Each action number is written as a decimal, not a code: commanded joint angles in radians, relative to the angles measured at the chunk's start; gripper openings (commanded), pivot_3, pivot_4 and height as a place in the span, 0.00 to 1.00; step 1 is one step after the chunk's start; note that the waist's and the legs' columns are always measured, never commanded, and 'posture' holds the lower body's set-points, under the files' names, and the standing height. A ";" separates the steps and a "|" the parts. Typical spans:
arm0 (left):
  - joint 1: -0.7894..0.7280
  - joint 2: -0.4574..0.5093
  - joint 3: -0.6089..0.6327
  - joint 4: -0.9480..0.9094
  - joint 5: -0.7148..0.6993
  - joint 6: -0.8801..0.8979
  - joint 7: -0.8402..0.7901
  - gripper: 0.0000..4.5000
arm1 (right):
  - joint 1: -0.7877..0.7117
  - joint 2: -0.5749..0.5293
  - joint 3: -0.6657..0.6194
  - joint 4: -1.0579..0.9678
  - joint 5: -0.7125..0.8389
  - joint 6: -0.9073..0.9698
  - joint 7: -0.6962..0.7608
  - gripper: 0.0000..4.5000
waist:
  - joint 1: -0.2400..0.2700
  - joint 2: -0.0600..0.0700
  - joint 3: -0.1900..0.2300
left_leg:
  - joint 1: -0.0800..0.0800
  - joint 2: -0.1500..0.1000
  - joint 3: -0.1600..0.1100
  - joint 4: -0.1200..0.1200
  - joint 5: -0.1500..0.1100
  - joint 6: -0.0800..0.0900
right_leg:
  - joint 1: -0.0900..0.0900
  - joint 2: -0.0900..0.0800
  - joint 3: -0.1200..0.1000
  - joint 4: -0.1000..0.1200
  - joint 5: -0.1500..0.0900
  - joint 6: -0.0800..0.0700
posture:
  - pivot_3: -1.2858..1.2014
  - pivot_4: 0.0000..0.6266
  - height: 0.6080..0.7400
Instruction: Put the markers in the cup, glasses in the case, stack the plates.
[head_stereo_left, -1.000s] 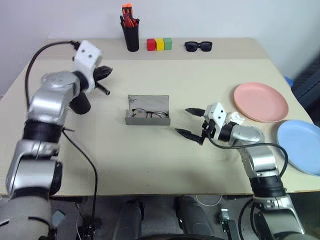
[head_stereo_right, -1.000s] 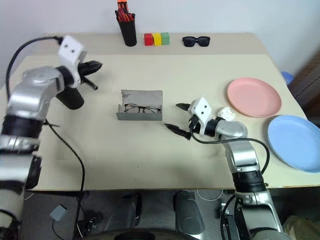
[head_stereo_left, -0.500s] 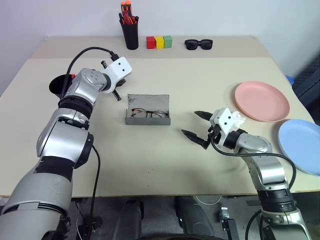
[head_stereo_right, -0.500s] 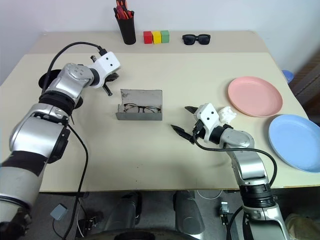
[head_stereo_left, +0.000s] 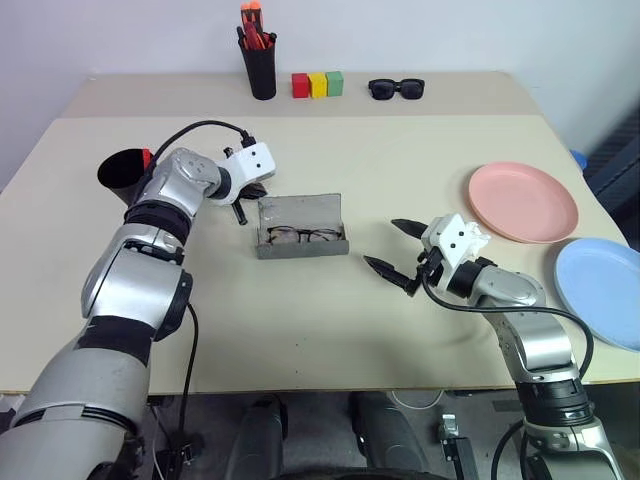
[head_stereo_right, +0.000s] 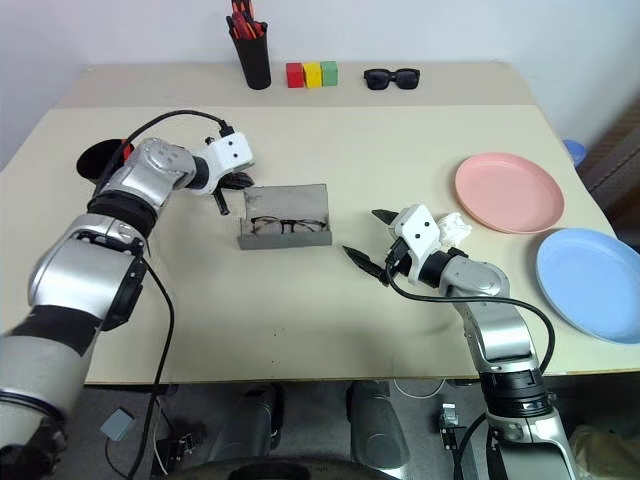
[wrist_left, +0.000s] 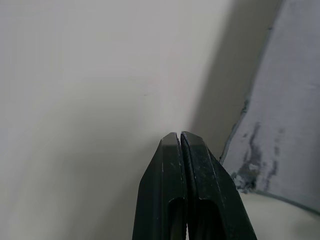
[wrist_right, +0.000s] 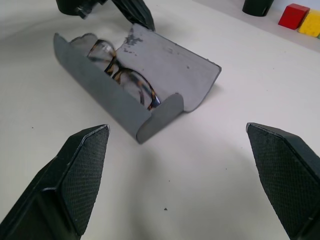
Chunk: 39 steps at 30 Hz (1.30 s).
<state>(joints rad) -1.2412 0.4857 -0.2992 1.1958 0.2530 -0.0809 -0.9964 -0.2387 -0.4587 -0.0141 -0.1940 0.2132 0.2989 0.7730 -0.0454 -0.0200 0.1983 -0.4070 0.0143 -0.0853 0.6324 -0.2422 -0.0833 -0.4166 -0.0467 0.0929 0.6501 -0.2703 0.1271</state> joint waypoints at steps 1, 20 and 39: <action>0.069 0.057 0.035 -0.162 -0.055 -0.023 -0.129 0.01 | -0.018 -0.013 -0.006 -0.010 0.019 -0.011 0.000 1.00 | -0.001 0.000 0.000 | 0.000 0.000 0.000 0.000 0.000 0.000 | 0.000 0.000 0.000 0.000 0.000 0.000 | 0.52 0.24 1.00; 0.519 0.130 0.060 -0.957 -0.199 0.356 -0.212 0.01 | -0.015 -0.027 -0.064 0.040 0.011 0.004 -0.095 1.00 | 0.001 0.001 -0.001 | 0.007 0.001 -0.001 0.002 0.000 0.000 | 0.007 0.000 0.000 0.003 0.000 0.000 | 0.52 0.24 1.00; 0.460 -0.198 0.139 -1.144 -0.522 0.456 -0.032 0.28 | 0.160 -0.210 -0.418 -0.140 -0.092 0.245 -0.401 1.00 | 0.008 0.002 -0.002 | 0.012 0.000 0.000 0.001 0.000 0.000 | 0.012 0.000 0.001 0.001 0.000 0.000 | 0.52 0.24 1.00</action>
<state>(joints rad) -0.7873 0.2897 -0.1279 0.0665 -0.2528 0.4117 -0.9849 -0.0909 -0.6502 -0.3918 -0.3047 0.1471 0.5202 0.3912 -0.0377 -0.0183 0.1967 -0.3941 0.0143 -0.0846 0.6323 -0.2423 -0.0831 -0.4040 -0.0471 0.0940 0.6506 -0.2704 0.1267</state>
